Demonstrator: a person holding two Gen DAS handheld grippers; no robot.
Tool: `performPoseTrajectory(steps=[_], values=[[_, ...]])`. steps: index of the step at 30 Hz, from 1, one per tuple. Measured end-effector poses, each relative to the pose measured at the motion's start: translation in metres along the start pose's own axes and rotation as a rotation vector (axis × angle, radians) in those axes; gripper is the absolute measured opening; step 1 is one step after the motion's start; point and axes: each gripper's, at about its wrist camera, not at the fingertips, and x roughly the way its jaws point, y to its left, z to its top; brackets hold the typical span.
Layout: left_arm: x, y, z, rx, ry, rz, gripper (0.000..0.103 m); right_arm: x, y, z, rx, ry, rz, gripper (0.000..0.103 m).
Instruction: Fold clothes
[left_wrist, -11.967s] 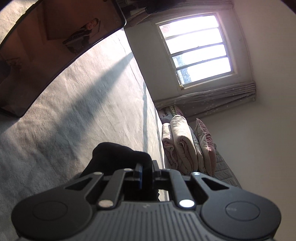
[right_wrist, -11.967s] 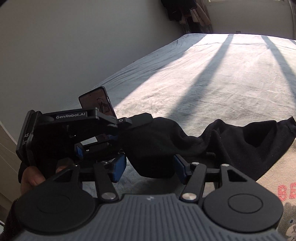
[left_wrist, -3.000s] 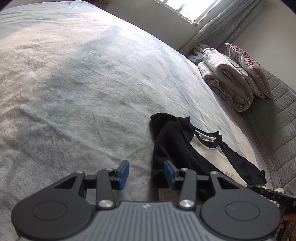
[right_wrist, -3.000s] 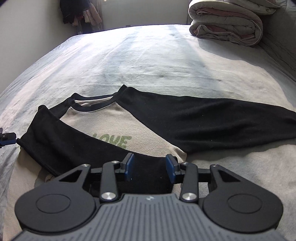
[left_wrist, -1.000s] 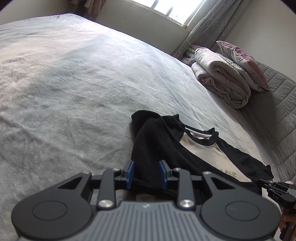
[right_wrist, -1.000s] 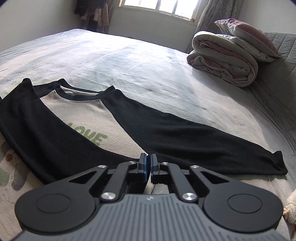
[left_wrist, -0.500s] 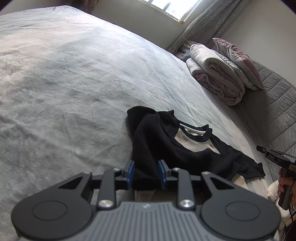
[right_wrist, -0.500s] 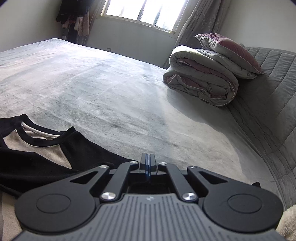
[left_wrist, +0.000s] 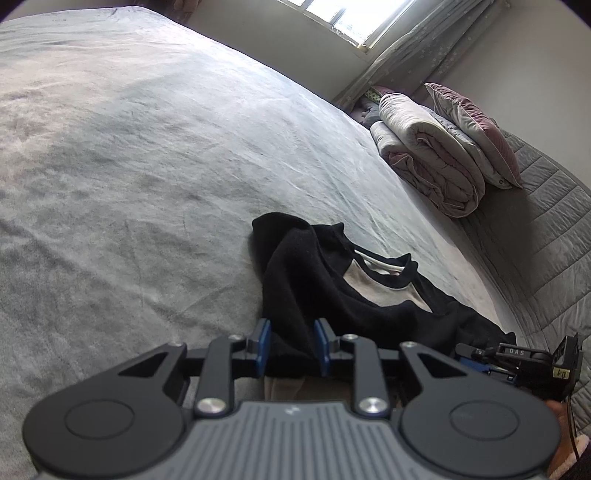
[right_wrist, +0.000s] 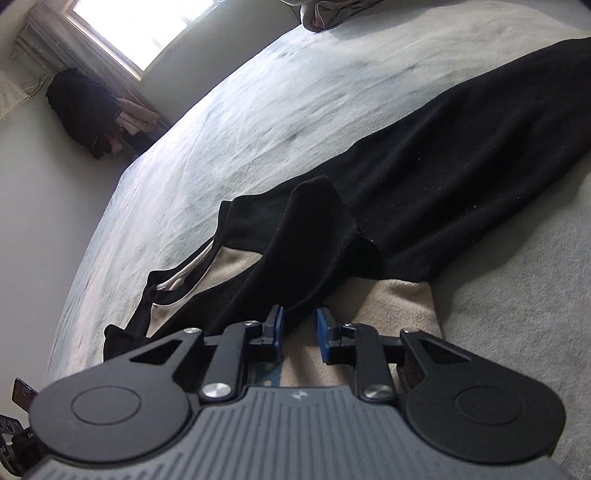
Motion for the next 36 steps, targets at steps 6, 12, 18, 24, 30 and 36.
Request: performPoseTrajectory(steps=[6,12,18,24,30,36], values=[[-0.002,0.012,0.005,-0.061,-0.005,-0.033,0.026,-0.005,0.003,0.001,-0.023,-0.094,0.003,0.009],[0.003,0.007,0.003,-0.031,0.023,-0.033,0.026,-0.035,0.026,0.007,-0.144,-0.219,-0.019,0.008],[0.013,-0.005,-0.006,0.11,0.132,0.001,0.026,-0.035,0.016,0.008,-0.174,-0.218,-0.135,0.008],[0.007,-0.002,-0.004,0.127,0.143,-0.02,0.027,-0.031,0.016,0.004,-0.222,-0.154,-0.224,0.017],[0.013,0.021,0.006,-0.075,0.061,-0.045,0.033,-0.048,0.021,0.008,-0.235,-0.197,-0.227,0.05],[0.03,0.026,0.017,-0.16,0.037,-0.033,0.033,-0.055,-0.007,0.029,-0.136,-0.238,-0.189,0.05]])
